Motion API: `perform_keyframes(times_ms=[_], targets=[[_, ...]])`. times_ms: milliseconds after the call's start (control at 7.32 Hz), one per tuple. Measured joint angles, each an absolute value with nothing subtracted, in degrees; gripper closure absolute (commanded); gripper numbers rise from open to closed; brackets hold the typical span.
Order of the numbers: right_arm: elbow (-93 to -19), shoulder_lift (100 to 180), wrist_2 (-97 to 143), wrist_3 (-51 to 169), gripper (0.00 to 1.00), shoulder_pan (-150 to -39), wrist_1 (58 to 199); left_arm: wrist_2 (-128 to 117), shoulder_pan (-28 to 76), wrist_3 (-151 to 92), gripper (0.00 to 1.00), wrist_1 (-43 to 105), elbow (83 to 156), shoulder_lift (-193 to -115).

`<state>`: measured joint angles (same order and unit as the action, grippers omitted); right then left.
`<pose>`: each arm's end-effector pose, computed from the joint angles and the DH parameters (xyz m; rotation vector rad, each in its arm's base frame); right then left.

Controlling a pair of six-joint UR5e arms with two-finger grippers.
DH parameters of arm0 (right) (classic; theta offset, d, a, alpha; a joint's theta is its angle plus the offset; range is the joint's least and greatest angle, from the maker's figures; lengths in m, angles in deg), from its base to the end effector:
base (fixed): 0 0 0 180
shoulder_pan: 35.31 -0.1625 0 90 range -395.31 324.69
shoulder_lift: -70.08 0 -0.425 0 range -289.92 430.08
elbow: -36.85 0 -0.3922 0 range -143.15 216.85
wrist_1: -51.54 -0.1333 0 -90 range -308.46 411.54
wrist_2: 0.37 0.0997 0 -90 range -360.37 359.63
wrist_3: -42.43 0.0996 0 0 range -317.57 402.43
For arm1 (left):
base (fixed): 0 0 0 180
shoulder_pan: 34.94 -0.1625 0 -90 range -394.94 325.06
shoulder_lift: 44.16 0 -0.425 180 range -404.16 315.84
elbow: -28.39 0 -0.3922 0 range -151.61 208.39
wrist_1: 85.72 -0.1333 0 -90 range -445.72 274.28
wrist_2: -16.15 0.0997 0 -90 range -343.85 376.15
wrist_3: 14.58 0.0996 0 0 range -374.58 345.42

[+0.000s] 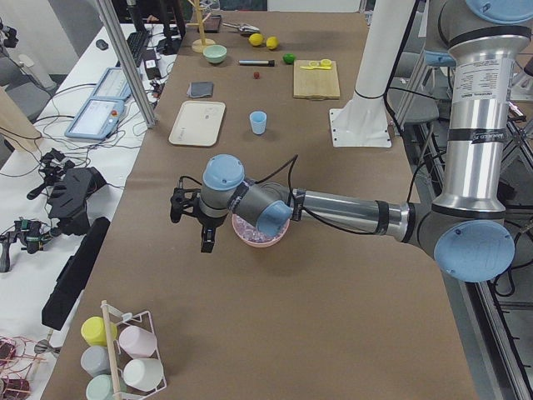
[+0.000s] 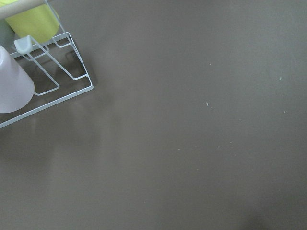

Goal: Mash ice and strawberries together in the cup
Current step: 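Move the left gripper over the pink bowl of ice cubes and lower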

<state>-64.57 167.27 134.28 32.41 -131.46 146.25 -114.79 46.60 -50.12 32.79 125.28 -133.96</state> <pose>0.1098 -0.4277 0.6269 0.1017 -0.7728 -0.0608 0.0082 -0.5173 0.5458 0.2858 0.8613 -0.2205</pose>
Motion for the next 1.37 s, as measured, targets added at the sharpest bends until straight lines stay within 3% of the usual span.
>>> perform_keyframes(times_ms=[683,1366], targets=[[-64.53,167.80,134.37,32.41,0.00,-131.50,144.98,-101.21,28.47,-71.73,0.03,37.51,137.22,-126.44],[-64.28,167.72,134.77,32.55,0.00,-131.55,145.02,-100.82,23.26,-80.25,0.03,37.78,138.28,-123.98]])
